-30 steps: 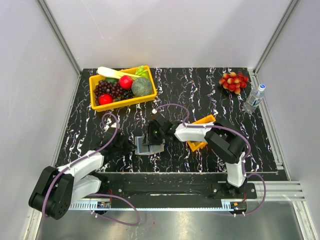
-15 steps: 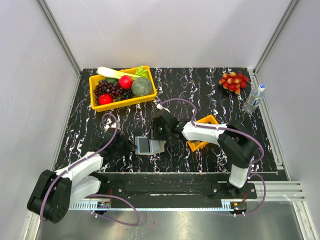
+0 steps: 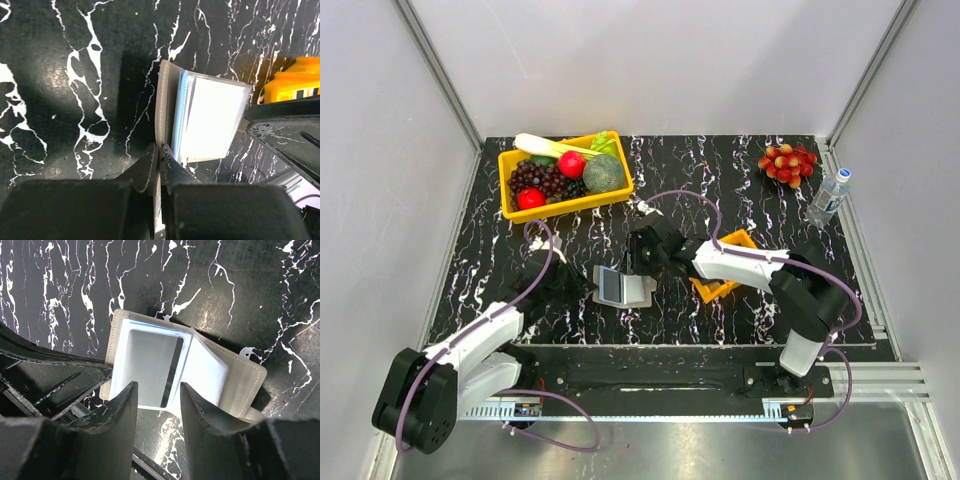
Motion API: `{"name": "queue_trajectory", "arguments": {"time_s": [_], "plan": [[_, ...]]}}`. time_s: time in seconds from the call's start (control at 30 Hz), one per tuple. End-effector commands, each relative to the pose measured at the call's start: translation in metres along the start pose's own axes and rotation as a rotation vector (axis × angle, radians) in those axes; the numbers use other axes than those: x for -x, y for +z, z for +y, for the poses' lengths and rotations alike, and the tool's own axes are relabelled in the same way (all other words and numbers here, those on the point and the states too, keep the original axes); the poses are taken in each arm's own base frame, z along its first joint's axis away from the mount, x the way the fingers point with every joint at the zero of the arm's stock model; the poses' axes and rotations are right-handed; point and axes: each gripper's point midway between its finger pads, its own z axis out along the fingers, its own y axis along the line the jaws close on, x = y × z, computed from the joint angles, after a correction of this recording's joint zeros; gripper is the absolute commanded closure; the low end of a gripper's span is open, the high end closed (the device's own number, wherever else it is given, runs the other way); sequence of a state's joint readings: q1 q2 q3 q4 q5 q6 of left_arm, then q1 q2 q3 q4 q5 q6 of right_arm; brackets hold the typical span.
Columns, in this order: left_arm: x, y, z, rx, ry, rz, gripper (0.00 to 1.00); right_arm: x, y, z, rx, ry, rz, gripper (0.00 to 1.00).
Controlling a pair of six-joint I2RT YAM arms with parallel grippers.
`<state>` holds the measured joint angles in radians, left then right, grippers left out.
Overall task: Put the credit cards into the card holder
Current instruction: Insert the credit card into the card slot.
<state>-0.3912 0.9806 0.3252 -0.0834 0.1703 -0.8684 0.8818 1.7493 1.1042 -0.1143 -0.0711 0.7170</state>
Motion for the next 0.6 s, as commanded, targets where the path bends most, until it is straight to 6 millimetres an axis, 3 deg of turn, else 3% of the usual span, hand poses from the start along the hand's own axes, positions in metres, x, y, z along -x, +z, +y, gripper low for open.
{"name": "queue_trajectory", "arguments": {"time_s": [0.0,0.13,0.27,0.43,0.57], "plan": [[0.013,-0.009,-0.031,-0.092,0.042,-0.014,1.00,0.016,-0.009,0.012,0.021,-0.028,-0.023,0.55],[0.014,-0.011,-0.035,-0.104,0.046,-0.009,1.00,0.020,-0.015,0.013,0.016,-0.036,-0.042,0.55],[0.013,-0.010,-0.034,-0.096,0.049,-0.004,1.00,0.033,-0.035,0.008,-0.020,-0.062,-0.092,0.55],[0.013,-0.009,-0.033,-0.093,0.048,-0.001,1.00,0.061,-0.079,-0.027,-0.199,-0.102,-0.218,0.53],[0.013,-0.009,-0.033,-0.089,0.049,-0.002,1.00,0.071,-0.121,-0.071,-0.363,-0.092,-0.284,0.46]]}}
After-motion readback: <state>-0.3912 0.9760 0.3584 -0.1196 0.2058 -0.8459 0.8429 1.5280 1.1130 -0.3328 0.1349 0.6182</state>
